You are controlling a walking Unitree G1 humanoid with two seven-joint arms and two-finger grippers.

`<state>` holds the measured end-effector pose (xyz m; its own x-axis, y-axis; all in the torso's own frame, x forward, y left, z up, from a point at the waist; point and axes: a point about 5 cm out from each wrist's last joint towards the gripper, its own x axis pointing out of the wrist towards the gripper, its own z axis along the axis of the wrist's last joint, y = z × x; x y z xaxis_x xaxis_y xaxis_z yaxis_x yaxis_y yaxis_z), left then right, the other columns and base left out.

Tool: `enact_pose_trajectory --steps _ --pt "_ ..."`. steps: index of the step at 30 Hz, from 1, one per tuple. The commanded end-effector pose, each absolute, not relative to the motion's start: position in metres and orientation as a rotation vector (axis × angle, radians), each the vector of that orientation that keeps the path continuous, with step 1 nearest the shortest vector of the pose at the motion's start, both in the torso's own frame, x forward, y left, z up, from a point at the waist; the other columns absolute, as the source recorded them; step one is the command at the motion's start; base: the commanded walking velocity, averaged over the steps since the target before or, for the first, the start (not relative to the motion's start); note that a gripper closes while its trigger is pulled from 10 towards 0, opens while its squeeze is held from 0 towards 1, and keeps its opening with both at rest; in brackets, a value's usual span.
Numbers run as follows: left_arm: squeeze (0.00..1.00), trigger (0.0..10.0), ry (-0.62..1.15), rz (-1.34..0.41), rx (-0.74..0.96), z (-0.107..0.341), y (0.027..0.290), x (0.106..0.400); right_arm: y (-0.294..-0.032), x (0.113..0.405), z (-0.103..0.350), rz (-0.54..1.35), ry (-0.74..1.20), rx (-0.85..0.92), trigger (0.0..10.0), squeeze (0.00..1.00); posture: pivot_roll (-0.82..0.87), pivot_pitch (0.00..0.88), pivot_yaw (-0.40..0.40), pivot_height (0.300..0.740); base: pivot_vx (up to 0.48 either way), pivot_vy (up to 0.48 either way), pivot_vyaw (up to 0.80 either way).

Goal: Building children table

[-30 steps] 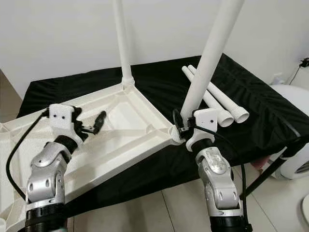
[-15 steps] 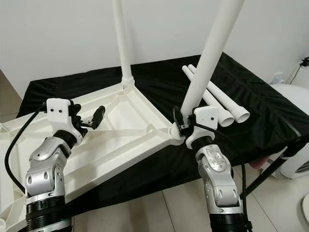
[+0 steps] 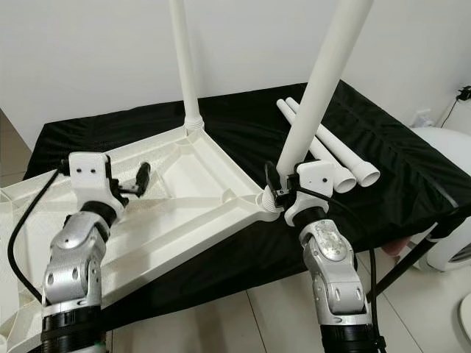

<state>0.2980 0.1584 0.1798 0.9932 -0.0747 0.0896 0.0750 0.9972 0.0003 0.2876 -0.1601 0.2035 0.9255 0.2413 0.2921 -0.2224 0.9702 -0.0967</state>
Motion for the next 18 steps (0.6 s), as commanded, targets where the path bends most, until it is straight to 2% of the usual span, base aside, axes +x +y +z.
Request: enact_pose_trajectory --steps 1,8,18 --pt "0.0 10.0 -0.084 -0.102 -0.026 0.174 0.153 0.294 -0.161 0.286 0.209 0.236 -0.337 -0.067 10.0 0.0 -0.1 0.032 0.068 0.74 0.0 0.0 0.0" --pt "0.0 10.0 -0.077 -0.099 -0.01 0.163 0.151 0.285 -0.163 0.287 0.211 0.23 -0.343 -0.071 10.0 0.0 -0.1 0.03 0.064 0.74 0.0 0.0 0.0" --pt "0.0 10.0 -0.125 0.13 -0.06 0.161 0.161 0.279 -0.164 0.289 0.214 0.24 -0.351 -0.082 10.0 0.0 -0.1 0.014 0.049 0.74 0.0 0.0 0.0"
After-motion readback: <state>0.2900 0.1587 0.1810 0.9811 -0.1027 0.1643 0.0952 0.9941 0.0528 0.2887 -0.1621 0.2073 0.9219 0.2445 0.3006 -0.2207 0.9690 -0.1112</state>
